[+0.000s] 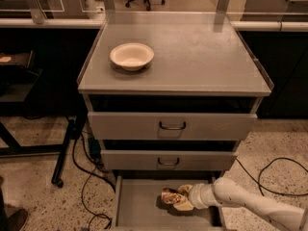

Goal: Pick orange can from bottom drawer and place on counter

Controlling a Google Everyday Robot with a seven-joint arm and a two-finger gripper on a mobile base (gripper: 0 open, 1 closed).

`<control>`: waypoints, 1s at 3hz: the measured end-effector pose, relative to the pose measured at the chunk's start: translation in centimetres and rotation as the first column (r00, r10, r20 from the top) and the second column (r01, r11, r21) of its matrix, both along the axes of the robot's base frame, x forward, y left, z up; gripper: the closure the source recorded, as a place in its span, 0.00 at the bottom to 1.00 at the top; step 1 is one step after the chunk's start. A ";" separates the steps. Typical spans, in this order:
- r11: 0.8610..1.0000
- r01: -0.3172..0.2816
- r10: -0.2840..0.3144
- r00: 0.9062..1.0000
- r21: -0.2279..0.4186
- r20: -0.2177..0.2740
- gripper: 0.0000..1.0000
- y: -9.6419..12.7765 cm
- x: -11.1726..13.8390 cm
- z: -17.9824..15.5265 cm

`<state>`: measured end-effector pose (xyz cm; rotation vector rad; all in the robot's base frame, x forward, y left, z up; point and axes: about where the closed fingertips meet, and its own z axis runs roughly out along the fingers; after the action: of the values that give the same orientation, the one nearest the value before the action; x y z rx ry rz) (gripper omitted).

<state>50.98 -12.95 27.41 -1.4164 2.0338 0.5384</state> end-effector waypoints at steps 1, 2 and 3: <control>1.000 0.010 -0.010 1.000 -0.001 0.000 1.00 -0.8 -0.3 0.7; 0.996 0.088 -0.088 0.996 -0.010 -0.008 1.00 -4.0 -3.8 4.7; 0.990 0.136 -0.135 0.991 -0.024 0.005 1.00 -6.2 -6.9 7.8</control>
Offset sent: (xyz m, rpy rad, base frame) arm -0.0780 -0.0688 0.0774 -0.0155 0.0405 -0.1433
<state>44.03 -19.14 35.16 -1.2803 2.1215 0.4542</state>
